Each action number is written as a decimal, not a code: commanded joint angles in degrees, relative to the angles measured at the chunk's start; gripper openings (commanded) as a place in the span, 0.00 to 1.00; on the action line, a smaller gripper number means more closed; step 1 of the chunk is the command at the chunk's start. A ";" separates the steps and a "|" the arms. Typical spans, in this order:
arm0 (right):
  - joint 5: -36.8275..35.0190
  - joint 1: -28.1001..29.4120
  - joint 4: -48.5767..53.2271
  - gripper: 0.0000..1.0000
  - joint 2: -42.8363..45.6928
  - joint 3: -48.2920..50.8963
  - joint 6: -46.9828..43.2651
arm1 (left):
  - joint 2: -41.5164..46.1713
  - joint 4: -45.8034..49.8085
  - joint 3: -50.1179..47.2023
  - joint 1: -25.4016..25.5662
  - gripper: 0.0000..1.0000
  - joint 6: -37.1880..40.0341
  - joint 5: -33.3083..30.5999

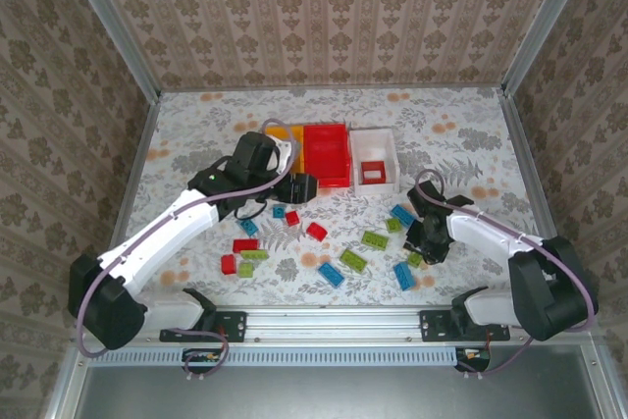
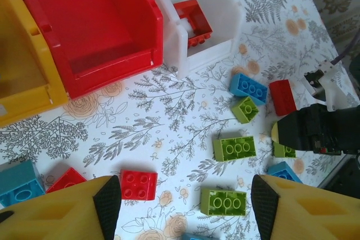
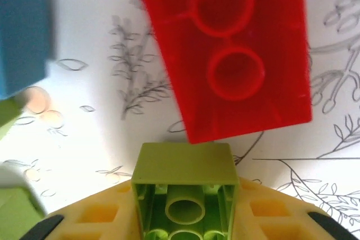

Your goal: Sort the legos into containers by color

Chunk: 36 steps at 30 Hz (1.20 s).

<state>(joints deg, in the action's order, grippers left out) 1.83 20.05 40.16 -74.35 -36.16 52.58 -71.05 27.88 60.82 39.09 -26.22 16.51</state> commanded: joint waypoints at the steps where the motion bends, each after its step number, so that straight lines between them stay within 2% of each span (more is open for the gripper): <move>1: -6.79 3.52 -0.26 0.32 3.98 -5.88 -4.06 | 3.25 1.59 -0.03 0.29 0.64 -2.72 -2.63; 5: -9.95 8.42 -3.50 0.32 1.57 -13.87 -10.59 | 8.09 5.74 -1.22 0.15 0.63 -4.43 -9.60; 10: -8.68 14.72 -9.01 0.31 -12.82 -28.44 -17.46 | 11.81 10.48 -3.59 -0.57 0.63 -7.99 -17.28; 16: -6.36 15.11 -9.67 0.30 -30.12 -46.94 -19.60 | 12.55 16.14 -4.77 -1.16 0.63 -11.36 -22.06; 23: -5.40 14.77 -2.25 0.31 -45.62 -63.52 -18.16 | 14.77 21.55 -8.78 -5.36 0.63 -16.43 -21.29; 27: -4.98 14.71 0.53 0.38 -50.62 -68.87 -18.60 | 12.96 21.46 -12.80 -11.97 0.63 -20.17 -14.62; 29: -4.73 14.69 0.28 0.45 -50.84 -69.39 -19.19 | 11.00 20.71 -13.53 -15.07 0.64 -21.62 -12.49; 32: -5.17 15.08 -0.46 0.54 -49.07 -69.40 -20.61 | 8.58 19.94 -13.25 -17.17 0.66 -23.17 -12.56; 36: -5.94 16.10 -1.67 0.58 -44.68 -68.59 -22.76 | 3.57 20.20 -12.38 -20.32 0.68 -24.59 -12.12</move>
<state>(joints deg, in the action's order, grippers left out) -3.70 35.33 37.95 -124.25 -103.72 32.36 -64.93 47.16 47.55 20.47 -47.86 2.85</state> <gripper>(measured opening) 0.576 0.679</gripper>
